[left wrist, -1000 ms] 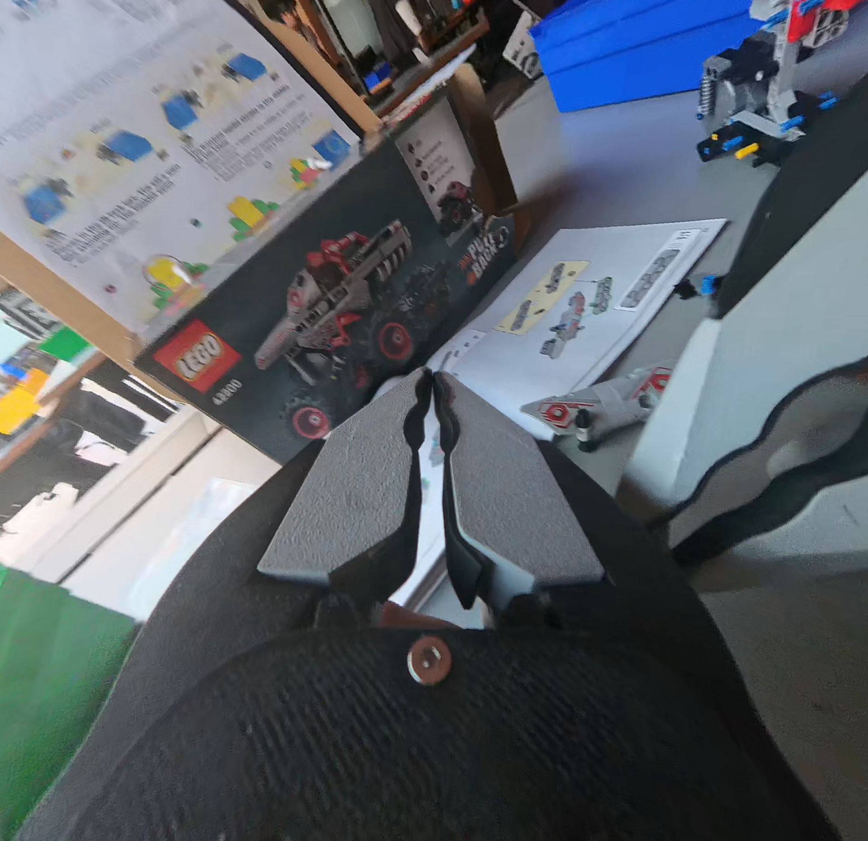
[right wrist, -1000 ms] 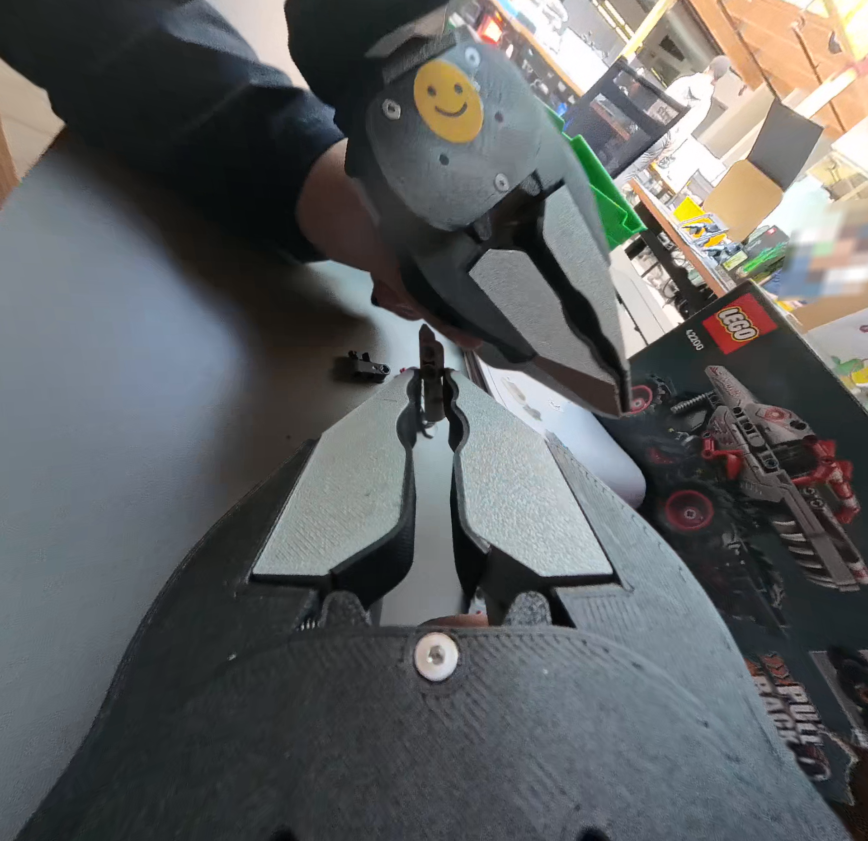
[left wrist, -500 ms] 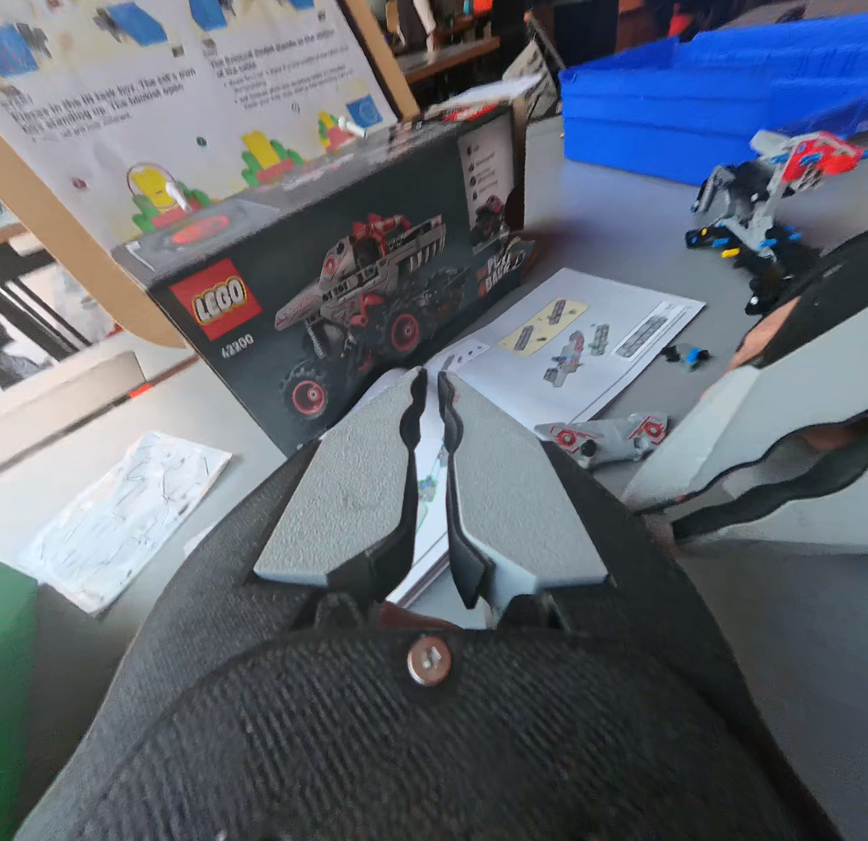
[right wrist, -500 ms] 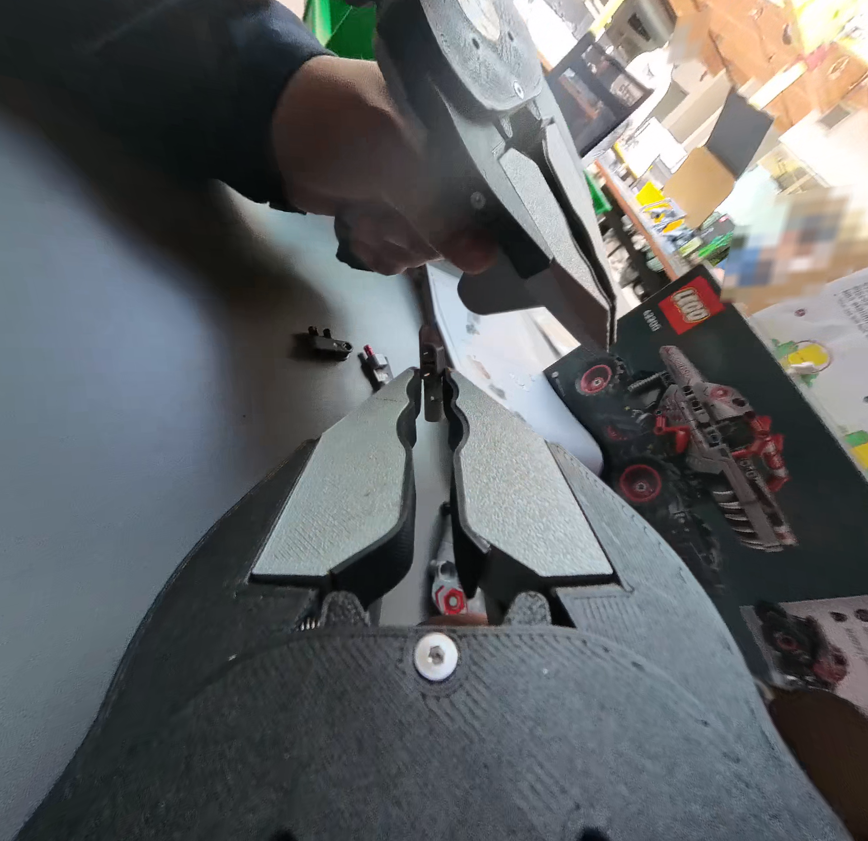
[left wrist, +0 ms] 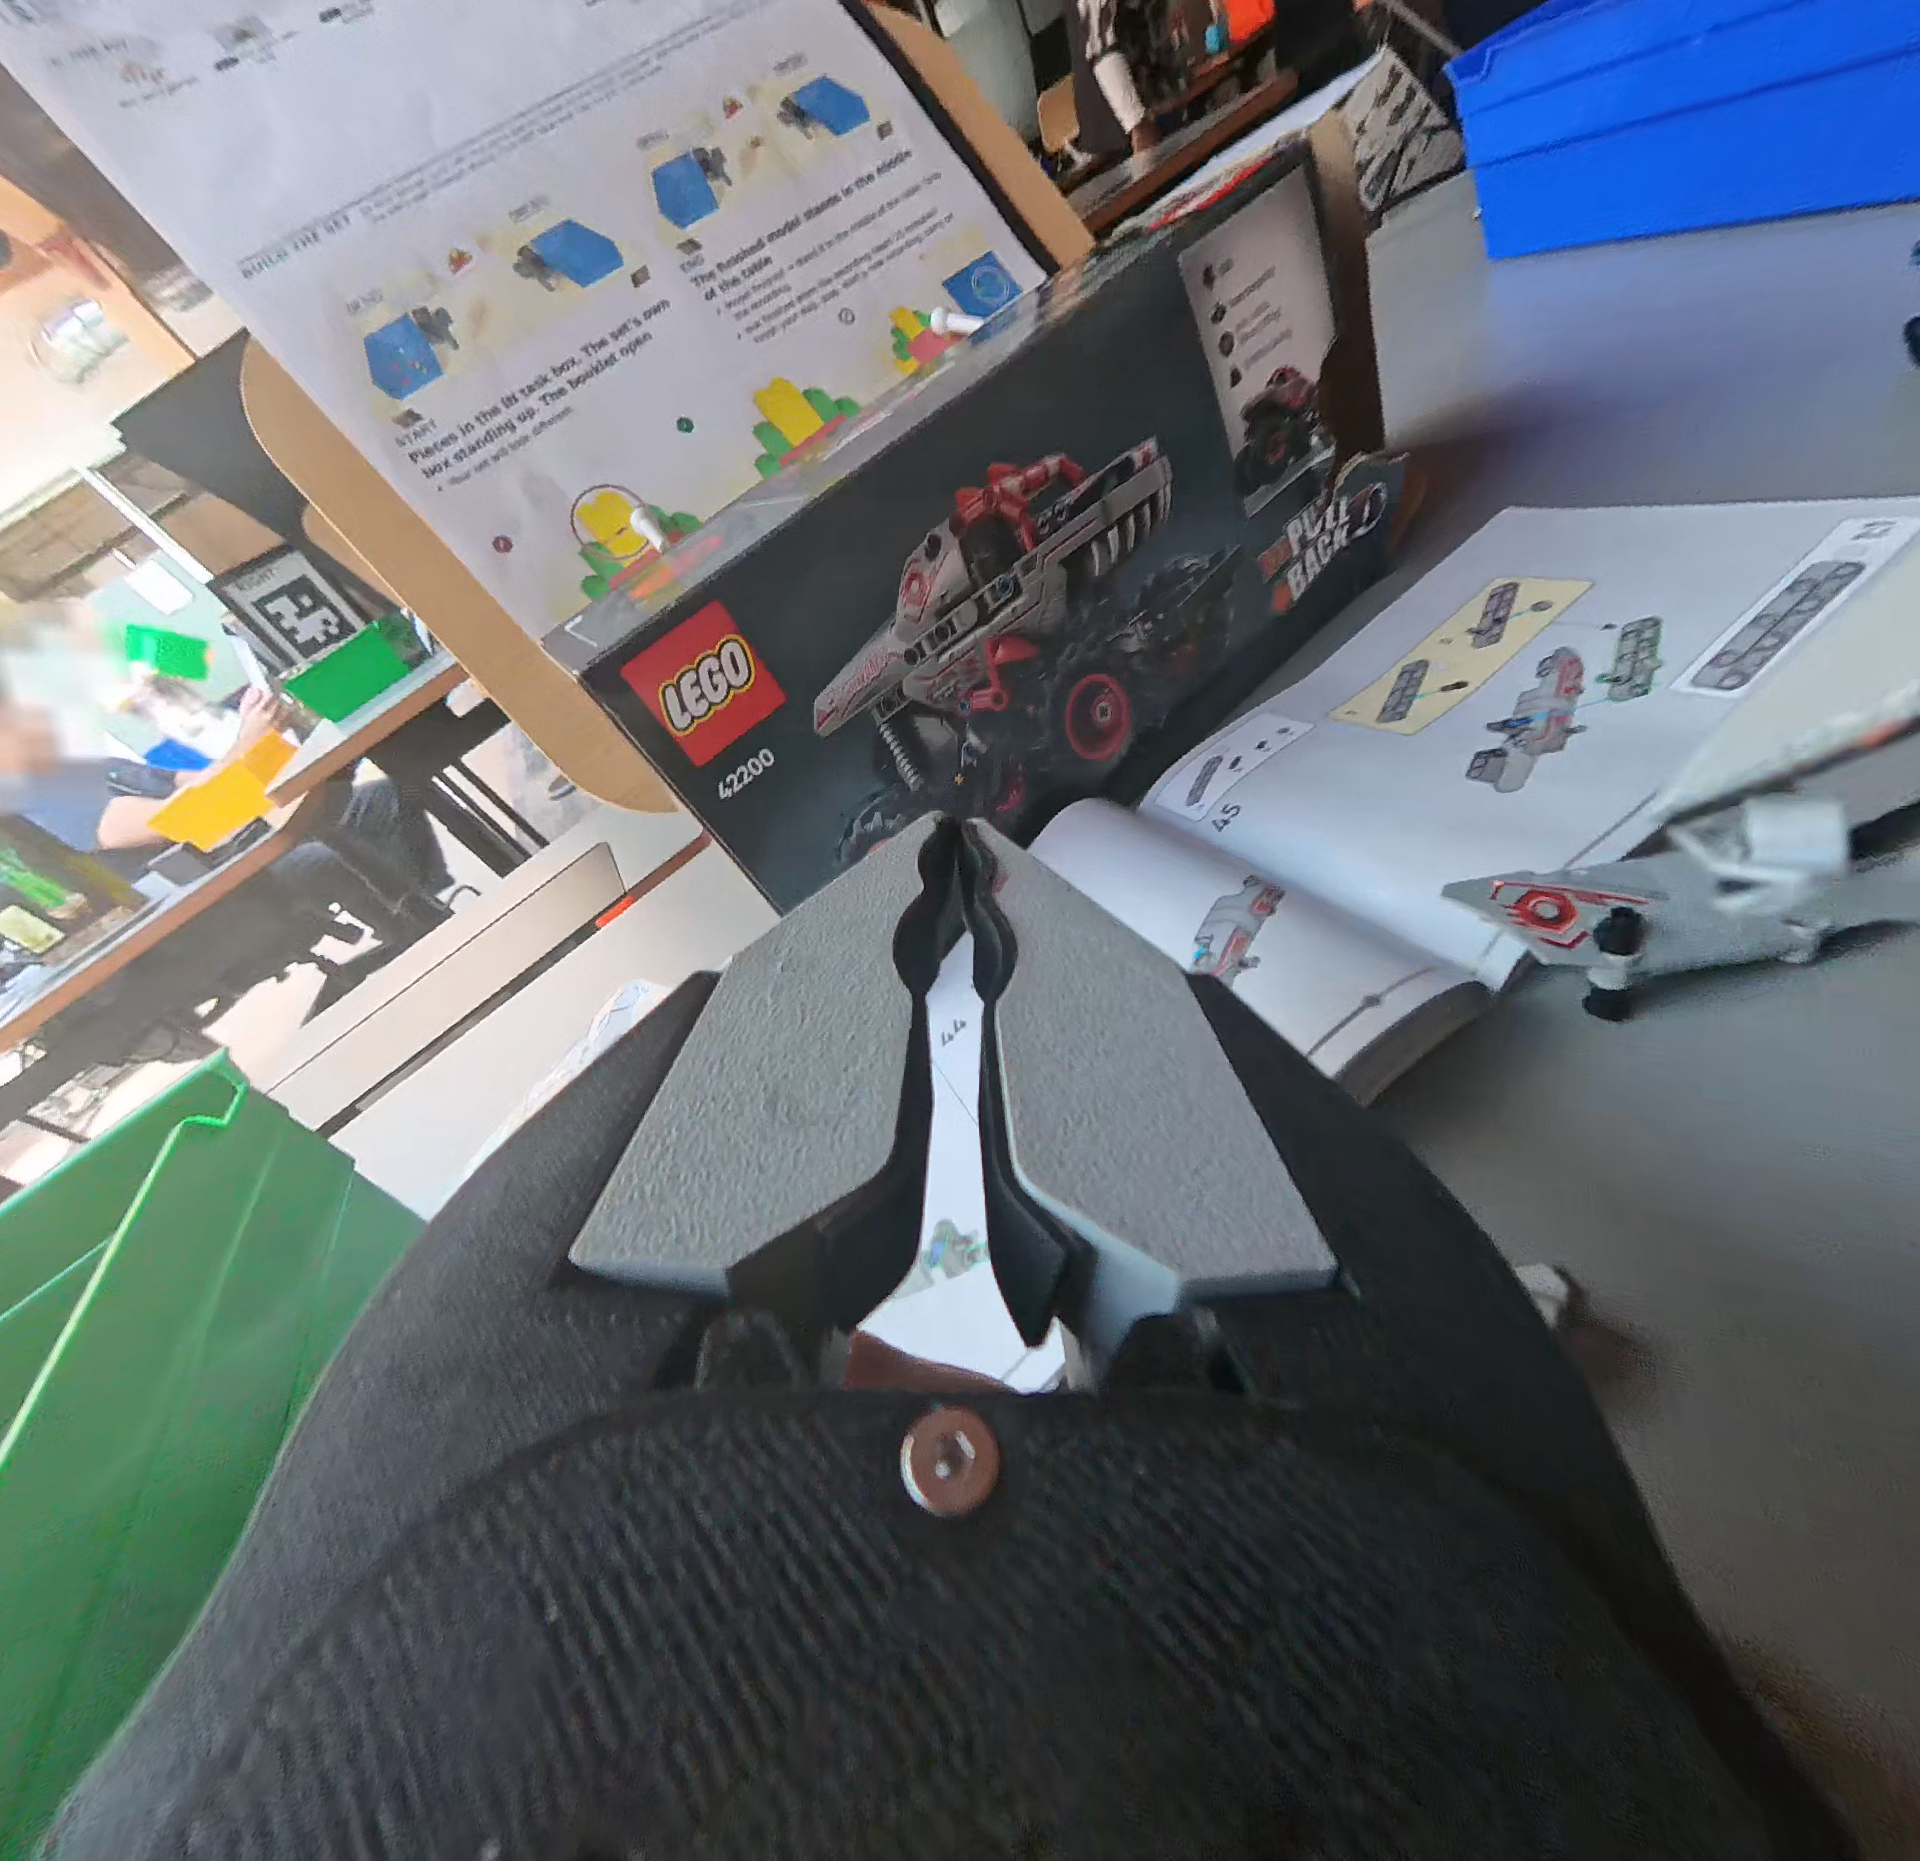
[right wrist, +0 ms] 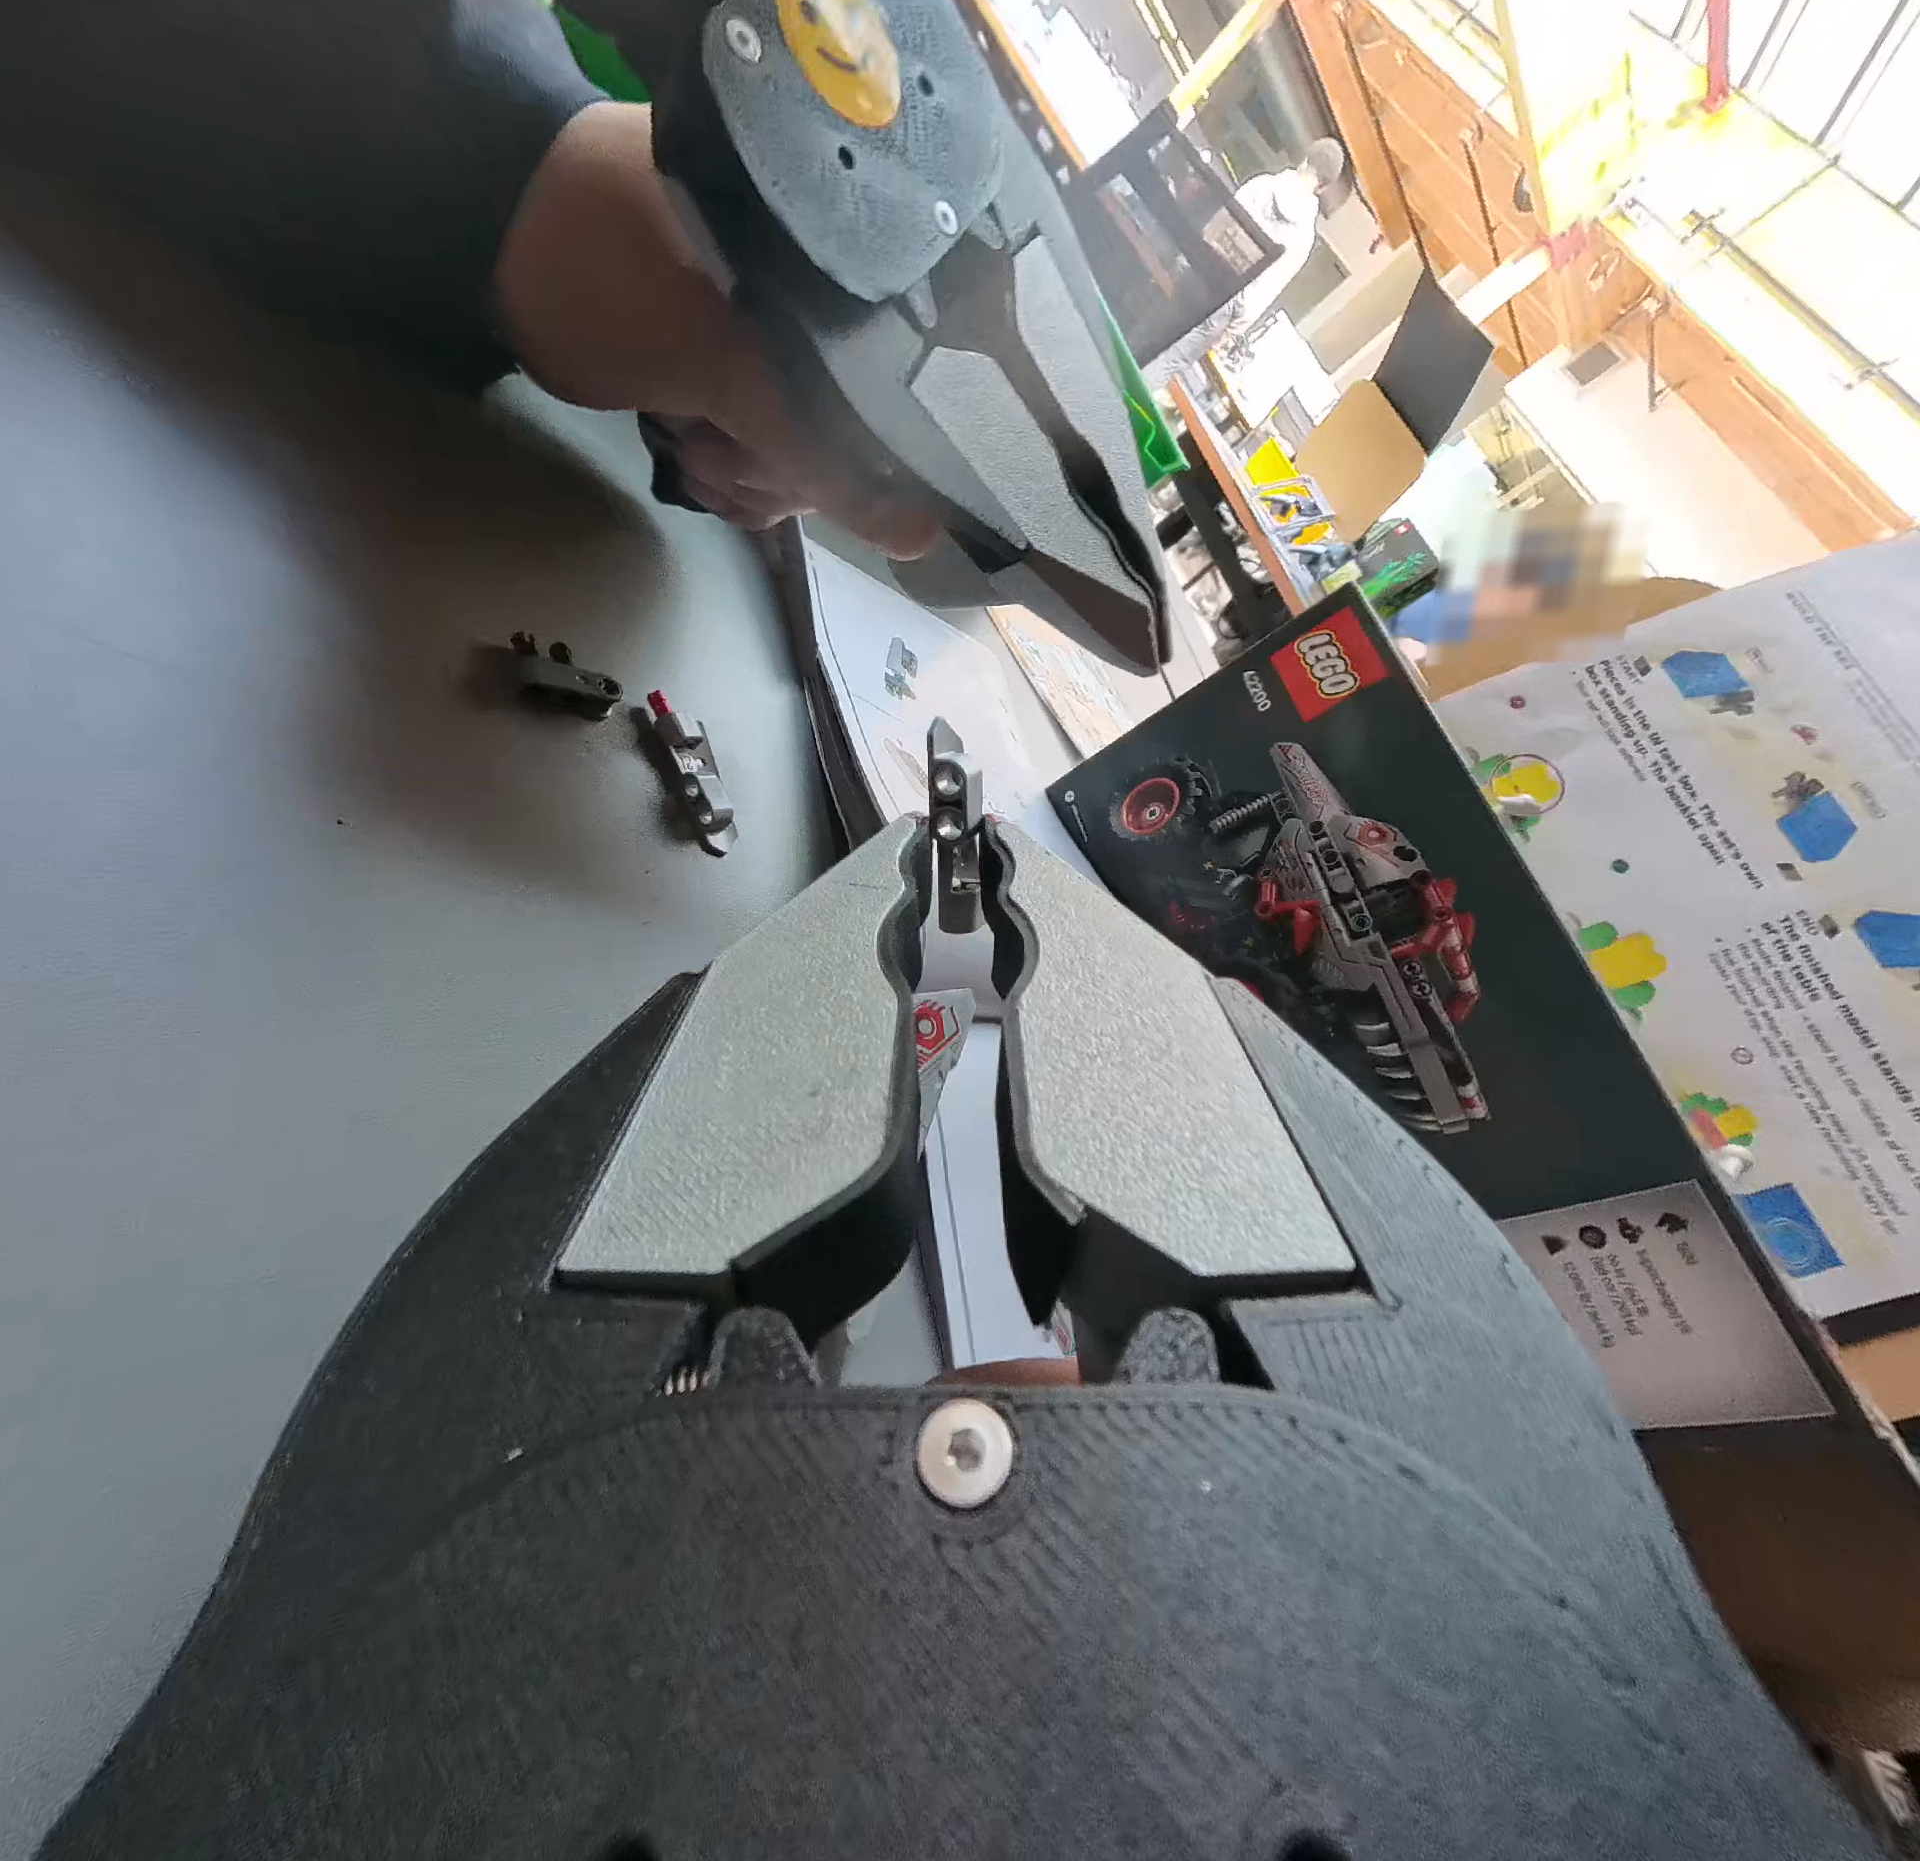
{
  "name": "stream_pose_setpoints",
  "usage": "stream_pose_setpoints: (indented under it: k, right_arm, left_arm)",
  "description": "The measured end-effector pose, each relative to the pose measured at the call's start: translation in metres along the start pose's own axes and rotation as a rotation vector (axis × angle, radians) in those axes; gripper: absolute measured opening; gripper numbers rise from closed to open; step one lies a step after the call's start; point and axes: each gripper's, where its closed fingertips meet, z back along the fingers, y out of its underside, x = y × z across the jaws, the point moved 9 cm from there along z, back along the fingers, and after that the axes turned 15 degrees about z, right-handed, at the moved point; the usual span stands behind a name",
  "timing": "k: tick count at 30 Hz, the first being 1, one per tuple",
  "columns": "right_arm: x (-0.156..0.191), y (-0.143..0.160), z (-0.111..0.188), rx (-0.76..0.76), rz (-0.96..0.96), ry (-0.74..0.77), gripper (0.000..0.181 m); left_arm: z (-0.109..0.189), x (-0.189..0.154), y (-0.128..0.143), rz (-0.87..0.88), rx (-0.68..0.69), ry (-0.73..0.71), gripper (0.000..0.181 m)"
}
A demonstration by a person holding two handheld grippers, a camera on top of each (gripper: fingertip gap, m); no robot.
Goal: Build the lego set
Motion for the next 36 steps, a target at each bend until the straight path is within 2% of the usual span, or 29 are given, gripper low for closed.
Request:
stream_pose_setpoints:
  k: [9, 14, 18, 21, 25, 28, 29, 31, 33, 36]
  right_arm:
    - [-0.009, -0.005, 0.001, 0.046, -0.097, 0.029, 0.005]
    - [-0.001, -0.002, 0.001, 0.068, -0.215, -0.064, 0.005]
    - [-0.001, -0.01, 0.003, -0.011, -0.319, -0.161, 0.006]
    - [0.003, -0.009, 0.0, 0.011, -0.384, -0.28, 0.005]
    - [0.011, -0.005, -0.003, 0.028, -0.62, -0.571, 0.005]
    - [0.011, -0.008, -0.001, 0.003, -0.719, -0.654, 0.005]
    - [0.012, -0.008, -0.001, 0.007, -0.736, -0.685, 0.005]
    - [0.015, -0.005, -0.002, 0.02, -0.758, -0.72, 0.005]
    - [0.017, -0.001, -0.004, 0.02, -0.79, -0.753, 0.005]
    - [0.017, 0.005, -0.005, 0.005, -0.859, -0.774, 0.005]
  left_arm:
    - [-0.004, 0.003, 0.006, 0.004, 0.098, -0.021, 0.0]
    - [0.003, 0.002, 0.008, 0.05, 0.159, 0.041, 0.0]
    - [0.009, -0.017, 0.013, 0.024, 0.203, 0.18, 0.0]
    - [0.013, -0.023, 0.014, 0.043, 0.244, 0.273, 0.0]
    - [0.023, -0.035, 0.017, 0.106, 0.362, 0.541, 0.0]
    - [0.032, -0.047, 0.018, 0.14, 0.45, 0.745, 0.001]
    - [0.034, -0.05, 0.019, 0.138, 0.48, 0.786, 0.007]
    - [0.038, -0.055, 0.02, 0.112, 0.502, 0.826, 0.008]
    - [0.041, -0.058, 0.022, 0.112, 0.521, 0.868, 0.002]
    - [0.04, -0.059, 0.026, 0.136, 0.554, 0.903, 0.009]
